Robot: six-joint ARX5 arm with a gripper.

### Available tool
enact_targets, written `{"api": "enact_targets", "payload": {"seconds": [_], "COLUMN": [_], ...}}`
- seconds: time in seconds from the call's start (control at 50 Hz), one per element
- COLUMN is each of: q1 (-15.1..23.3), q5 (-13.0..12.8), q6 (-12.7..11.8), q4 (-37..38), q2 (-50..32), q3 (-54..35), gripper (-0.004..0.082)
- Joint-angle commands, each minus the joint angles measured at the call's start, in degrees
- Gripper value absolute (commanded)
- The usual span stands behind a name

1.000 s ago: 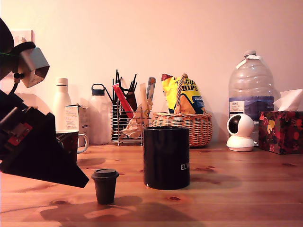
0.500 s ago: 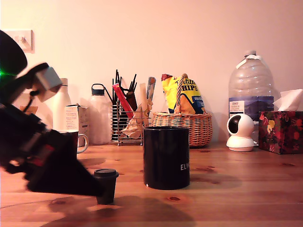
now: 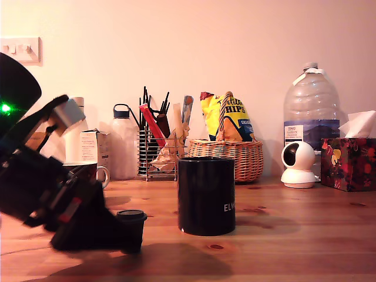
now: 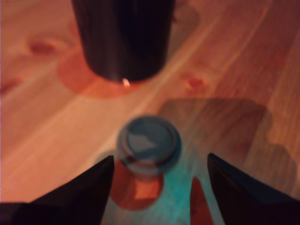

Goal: Pick up the coffee capsules from the table one by one and drop them inside the nearest coffee cup

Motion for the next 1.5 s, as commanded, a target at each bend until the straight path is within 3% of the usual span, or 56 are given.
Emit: {"api": "enact_targets", "payload": {"seconds": [0.0,0.28,0.34,0.5,0.56,0.94,1.16,1.18,1.22,1.32,1.48], "q1": [-0.1,-0.1,-0.1,-0.1,-0.1,-0.1,-0.1,-0.1,-0.1,-0.1,-0.1], "q5": [-0.3,-1.0,-1.0,-0.9,-0.9,-0.7,2.0,2.2,2.8,3.9,4.3], "q6": [0.4,0.4,0.4,0.4,0.4,0.3,0.1,-1.3,-1.3,-4.2,-4.3], "q4": [0.4,0.3,0.3,0.2,0.3,1.5,1.7,1.7,1.4,0.4,-3.9], "q2": [0.7,0.9,1.3,2.1,2.1,2.0,-0.2,-0.6,-1.6,-4.7,-11.5], "q3": [-0.4,0.3,0.7,1.4,1.4,1.5,1.5,1.5,1.5,1.5,1.5], "gripper": [0.0572,0.0544,0.05,0.0279,0.0248,0.0248,0.0248,0.0248,0.0248,0.0248,0.0248]}}
